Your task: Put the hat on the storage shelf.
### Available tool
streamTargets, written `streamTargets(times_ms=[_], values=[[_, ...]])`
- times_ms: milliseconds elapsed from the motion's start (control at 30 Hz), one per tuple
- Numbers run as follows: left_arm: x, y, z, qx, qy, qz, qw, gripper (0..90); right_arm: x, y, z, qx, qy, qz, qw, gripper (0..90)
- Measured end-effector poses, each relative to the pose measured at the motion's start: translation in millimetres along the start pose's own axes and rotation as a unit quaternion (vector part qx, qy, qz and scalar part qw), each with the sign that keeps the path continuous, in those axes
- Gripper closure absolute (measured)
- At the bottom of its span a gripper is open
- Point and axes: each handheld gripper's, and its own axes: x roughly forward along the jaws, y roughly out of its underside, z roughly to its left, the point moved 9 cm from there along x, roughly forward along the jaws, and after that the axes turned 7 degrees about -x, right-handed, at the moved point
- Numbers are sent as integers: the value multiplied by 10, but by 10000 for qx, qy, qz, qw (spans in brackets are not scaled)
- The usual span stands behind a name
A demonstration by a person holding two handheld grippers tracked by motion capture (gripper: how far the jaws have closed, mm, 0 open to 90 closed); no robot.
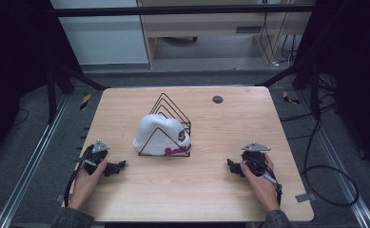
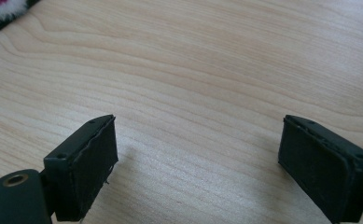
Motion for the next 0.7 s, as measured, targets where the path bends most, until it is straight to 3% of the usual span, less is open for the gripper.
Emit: streamTargets(times_ms=[533, 700], values=[[0, 1, 0, 0, 3, 1, 10000, 0, 33, 8, 27, -8, 91, 47, 9999, 105], [-1, 2, -1, 3, 2, -1, 10000, 0, 23, 21, 37, 154, 311, 71, 9994, 104]])
